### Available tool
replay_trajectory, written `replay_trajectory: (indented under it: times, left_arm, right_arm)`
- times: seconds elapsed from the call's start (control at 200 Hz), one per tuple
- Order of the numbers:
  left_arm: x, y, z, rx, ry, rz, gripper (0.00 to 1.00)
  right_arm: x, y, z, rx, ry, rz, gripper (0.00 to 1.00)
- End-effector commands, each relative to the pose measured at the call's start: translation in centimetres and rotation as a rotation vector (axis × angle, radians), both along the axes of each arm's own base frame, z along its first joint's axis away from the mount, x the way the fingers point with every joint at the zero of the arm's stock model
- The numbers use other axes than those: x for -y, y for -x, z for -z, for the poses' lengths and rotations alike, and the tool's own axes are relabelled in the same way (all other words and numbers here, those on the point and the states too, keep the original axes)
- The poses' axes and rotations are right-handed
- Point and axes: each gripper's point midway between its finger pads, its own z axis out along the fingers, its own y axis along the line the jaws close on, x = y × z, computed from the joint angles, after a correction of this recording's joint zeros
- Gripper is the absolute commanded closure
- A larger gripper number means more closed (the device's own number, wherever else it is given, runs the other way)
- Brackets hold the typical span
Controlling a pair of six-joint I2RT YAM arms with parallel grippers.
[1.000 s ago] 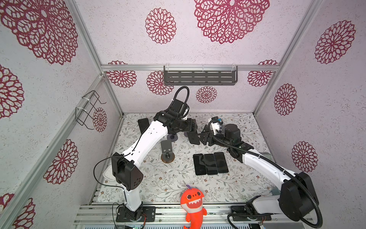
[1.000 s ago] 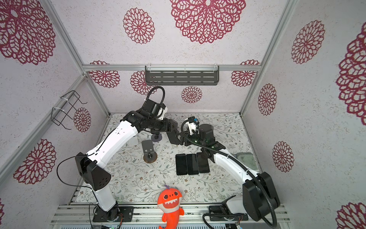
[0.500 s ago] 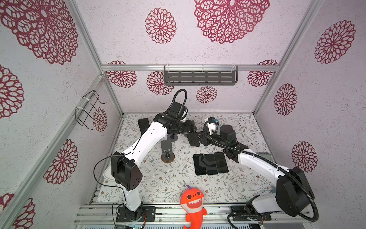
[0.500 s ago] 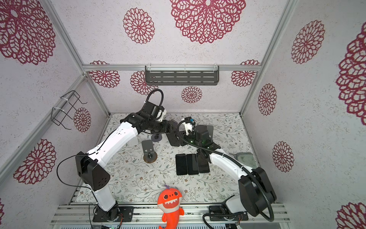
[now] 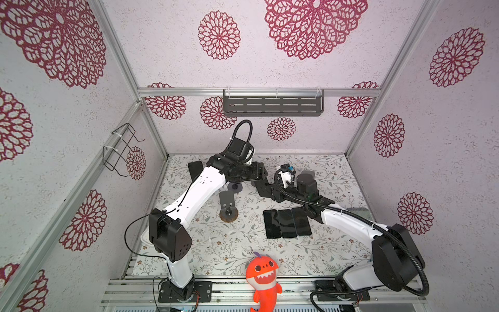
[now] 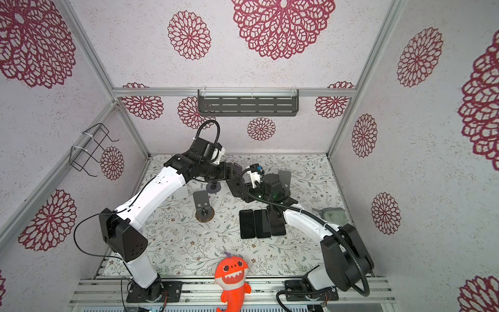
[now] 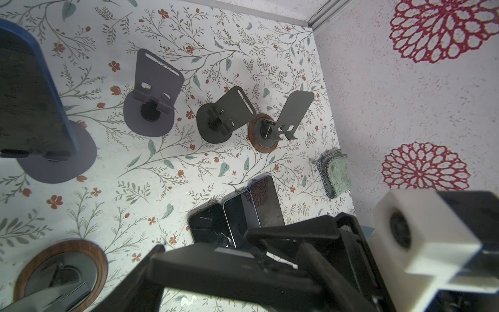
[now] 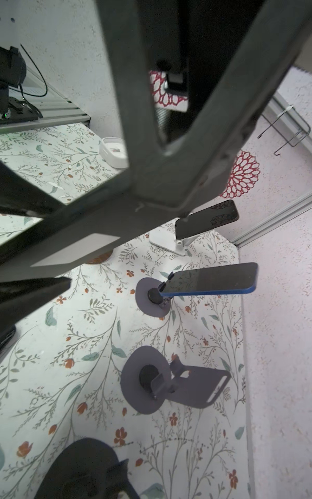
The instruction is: Remove the phone from the phone stand
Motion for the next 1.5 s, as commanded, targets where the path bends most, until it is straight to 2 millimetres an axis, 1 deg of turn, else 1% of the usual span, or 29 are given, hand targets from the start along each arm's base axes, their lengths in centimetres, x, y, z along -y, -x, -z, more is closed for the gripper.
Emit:
replay_trajectory:
  times: [0.0,0.12,0.175,0.265,0.37,0.41,0.45,0.525,0.55,0.716,0.851,0.946,1.161,1.266,1.366,1.496]
  left_arm:
    - [0.0,-0.2,-3.2,0.073,0.063,-0.002,0.24]
    - [0.0,-0.3,-3.0,0.070,0.064,-0.005,0.24]
    - [0.0,-0.3,-2.9,0.068,0.068,-0.007,0.24]
    - [0.0,-0.3,-2.8,0.066,0.070,-0.008,0.23]
    - [-0.1,-0.3,-2.7,0.067,0.076,-0.015,0.22]
    - [0.0,-0.2,-2.5,0.065,0.081,-0.016,0.20]
    - [-0.1,-0.2,-2.5,0.067,0.089,-0.021,0.16]
    - [-0.1,-0.1,-2.6,0.083,0.106,-0.023,0.00]
    - [-0.1,0.0,-2.7,0.088,0.113,-0.020,0.02]
    - [-0.5,0.3,-2.7,0.121,0.156,-0.049,0.02]
    - [0.5,1.0,-1.4,0.098,0.200,-0.043,0.02]
    - [1.0,1.4,-0.6,0.098,0.198,-0.041,0.02]
    - [2.4,1.9,-0.2,0.114,0.206,-0.016,0.02]
    - [3.0,2.0,0.3,0.115,0.201,-0.012,0.02]
    - [3.3,1.9,1.2,0.105,0.185,-0.021,0.02]
    - [3.0,1.6,2.1,0.100,0.171,-0.050,0.02]
  right_arm:
    - [0.0,0.7,-1.4,0.048,-0.018,-0.017,0.65]
    - [0.1,0.8,-1.8,0.056,-0.032,-0.014,0.75]
    - [0.2,0.8,-2.0,0.059,-0.040,-0.010,0.82]
    - [0.2,1.0,-2.1,0.061,-0.054,-0.007,0.89]
    - [0.4,1.1,-2.3,0.060,-0.076,0.002,1.00]
    - [0.5,1.1,-2.4,0.062,-0.079,0.007,1.00]
    - [0.6,1.1,-2.4,0.060,-0.080,0.016,1.00]
    - [0.9,1.0,-2.5,0.062,-0.082,0.031,1.00]
    - [0.9,1.0,-2.7,0.065,-0.085,0.035,1.00]
    - [1.3,1.0,-3.7,0.091,-0.113,0.055,1.00]
    - [1.2,1.1,-4.2,0.097,-0.128,0.054,1.00]
    - [1.2,1.0,-4.5,0.098,-0.139,0.054,1.00]
    - [1.0,1.0,-5.2,0.103,-0.156,0.050,1.00]
    - [0.9,0.9,-5.3,0.100,-0.162,0.050,1.00]
    - [0.9,1.0,-5.4,0.101,-0.172,0.052,1.00]
    - [1.0,1.1,-5.8,0.106,-0.187,0.054,1.00]
